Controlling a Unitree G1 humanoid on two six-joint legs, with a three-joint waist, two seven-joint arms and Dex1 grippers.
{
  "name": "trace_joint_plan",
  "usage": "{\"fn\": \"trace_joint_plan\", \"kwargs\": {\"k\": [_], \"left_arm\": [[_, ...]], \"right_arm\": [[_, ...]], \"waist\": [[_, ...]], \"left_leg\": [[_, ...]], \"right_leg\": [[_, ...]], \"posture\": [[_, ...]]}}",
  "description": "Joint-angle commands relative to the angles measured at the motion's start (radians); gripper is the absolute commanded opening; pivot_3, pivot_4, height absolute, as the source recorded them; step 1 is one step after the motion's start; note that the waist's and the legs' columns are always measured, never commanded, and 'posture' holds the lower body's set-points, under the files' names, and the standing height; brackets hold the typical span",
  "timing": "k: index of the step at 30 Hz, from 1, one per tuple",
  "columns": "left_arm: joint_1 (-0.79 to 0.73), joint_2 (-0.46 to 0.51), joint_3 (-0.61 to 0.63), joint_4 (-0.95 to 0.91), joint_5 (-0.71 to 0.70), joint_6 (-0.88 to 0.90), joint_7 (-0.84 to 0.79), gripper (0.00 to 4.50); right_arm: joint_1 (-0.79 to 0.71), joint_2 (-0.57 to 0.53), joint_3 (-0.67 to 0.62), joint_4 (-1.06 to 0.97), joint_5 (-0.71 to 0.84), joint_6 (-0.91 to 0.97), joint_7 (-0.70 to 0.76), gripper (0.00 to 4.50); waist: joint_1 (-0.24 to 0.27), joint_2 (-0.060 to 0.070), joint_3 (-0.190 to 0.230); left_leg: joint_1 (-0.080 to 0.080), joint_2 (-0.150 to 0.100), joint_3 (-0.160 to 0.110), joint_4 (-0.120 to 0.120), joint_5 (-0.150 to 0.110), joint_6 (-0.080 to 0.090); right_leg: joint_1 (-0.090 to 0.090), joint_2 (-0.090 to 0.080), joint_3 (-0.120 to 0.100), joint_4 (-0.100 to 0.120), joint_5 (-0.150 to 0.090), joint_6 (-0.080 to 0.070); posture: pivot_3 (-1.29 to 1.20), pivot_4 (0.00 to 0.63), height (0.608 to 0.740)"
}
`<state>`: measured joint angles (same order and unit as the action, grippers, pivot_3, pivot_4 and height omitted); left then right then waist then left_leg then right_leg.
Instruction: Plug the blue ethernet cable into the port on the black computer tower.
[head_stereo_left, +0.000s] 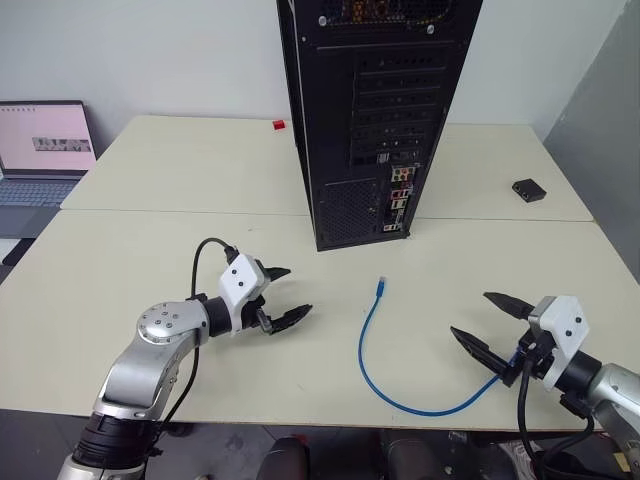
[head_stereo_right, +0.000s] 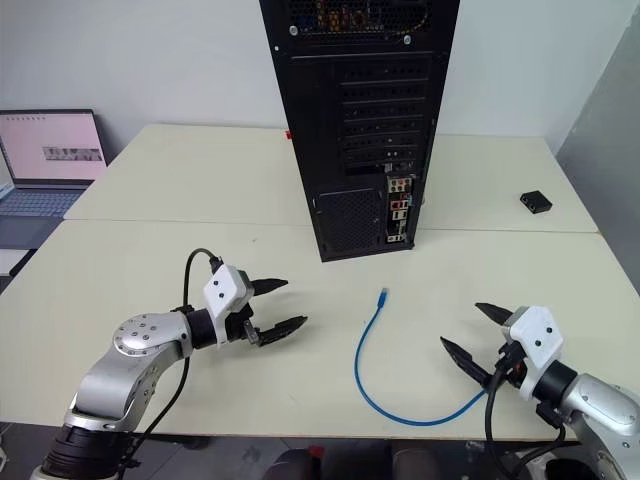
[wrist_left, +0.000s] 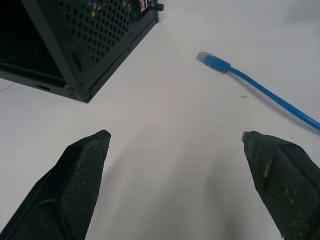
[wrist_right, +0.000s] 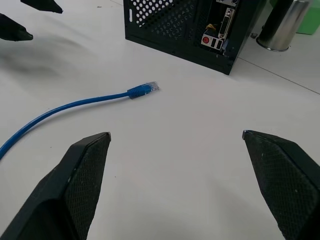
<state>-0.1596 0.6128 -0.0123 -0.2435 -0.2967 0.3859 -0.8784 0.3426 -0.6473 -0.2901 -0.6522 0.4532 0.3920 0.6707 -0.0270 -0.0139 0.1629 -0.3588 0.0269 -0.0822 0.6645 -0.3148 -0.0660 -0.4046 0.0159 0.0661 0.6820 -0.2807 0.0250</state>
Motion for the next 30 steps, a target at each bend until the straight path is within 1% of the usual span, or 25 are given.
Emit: {"fn": "trace_joint_plan", "kwargs": {"k": [1, 10, 16, 20, 25, 30], "left_arm": [[0.0, 0.014, 0.01, -0.05, -0.011, -0.024, -0.009, 4.5], [0.025, 0.047, 0.011, -0.079, -0.015, -0.017, -0.032, 4.5], [0.027, 0.061, -0.005, -0.075, 0.003, -0.024, -0.034, 4.5], [0.033, 0.087, -0.007, -0.059, -0.006, -0.081, -0.1, 4.5], [0.027, 0.098, -0.009, -0.014, 0.009, -0.148, -0.128, 4.5], [-0.009, 0.094, -0.034, 0.038, 0.034, -0.194, -0.143, 4.5]], "right_arm": [[-0.008, -0.005, -0.006, -0.033, 0.009, 0.008, -0.007, 4.47], [0.002, 0.015, 0.041, -0.084, 0.016, 0.037, -0.032, 4.47], [0.005, 0.017, 0.065, -0.075, 0.005, 0.033, -0.021, 4.47], [-0.014, 0.025, 0.119, -0.102, 0.013, 0.057, -0.038, 4.47], [-0.056, 0.053, 0.213, -0.12, 0.001, 0.086, -0.073, 4.47], [-0.127, 0.12, 0.336, -0.108, -0.037, 0.137, -0.159, 4.47]], "waist": [[0.0, 0.0, 0.0], [0.0, 0.0, 0.0], [-0.001, 0.0, 0.0], [-0.001, 0.0, 0.0], [-0.002, 0.0, 0.0], [-0.003, 0.0, 0.0]], "left_leg": [[0.0, 0.0, 0.0, 0.0, 0.0, 0.0], [0.0, 0.0, 0.0, 0.0, 0.0, 0.0], [0.0, 0.0, 0.0, 0.0, 0.0, 0.0], [0.0, 0.0, 0.0, 0.0, 0.0, 0.0], [0.0, 0.0, 0.0, 0.0, 0.0, 0.0], [0.0, 0.0, 0.0, 0.0, 0.0, 0.0]], "right_leg": [[0.0, 0.0, 0.0, 0.0, 0.0, 0.0], [0.0, 0.0, 0.0, 0.0, 0.0, 0.0], [0.0, 0.0, 0.0, 0.0, 0.0, 0.0], [0.0, 0.0, 0.0, 0.0, 0.0, 0.0], [0.0, 0.0, 0.0, 0.0, 0.0, 0.0], [0.0, 0.0, 0.0, 0.0, 0.0, 0.0]], "posture": [[0.0, 0.15, 0.74], [0.0, 0.15, 0.74], [0.0, 0.15, 0.74], [0.0, 0.15, 0.74], [0.0, 0.15, 0.74], [0.0, 0.15, 0.74]]}}
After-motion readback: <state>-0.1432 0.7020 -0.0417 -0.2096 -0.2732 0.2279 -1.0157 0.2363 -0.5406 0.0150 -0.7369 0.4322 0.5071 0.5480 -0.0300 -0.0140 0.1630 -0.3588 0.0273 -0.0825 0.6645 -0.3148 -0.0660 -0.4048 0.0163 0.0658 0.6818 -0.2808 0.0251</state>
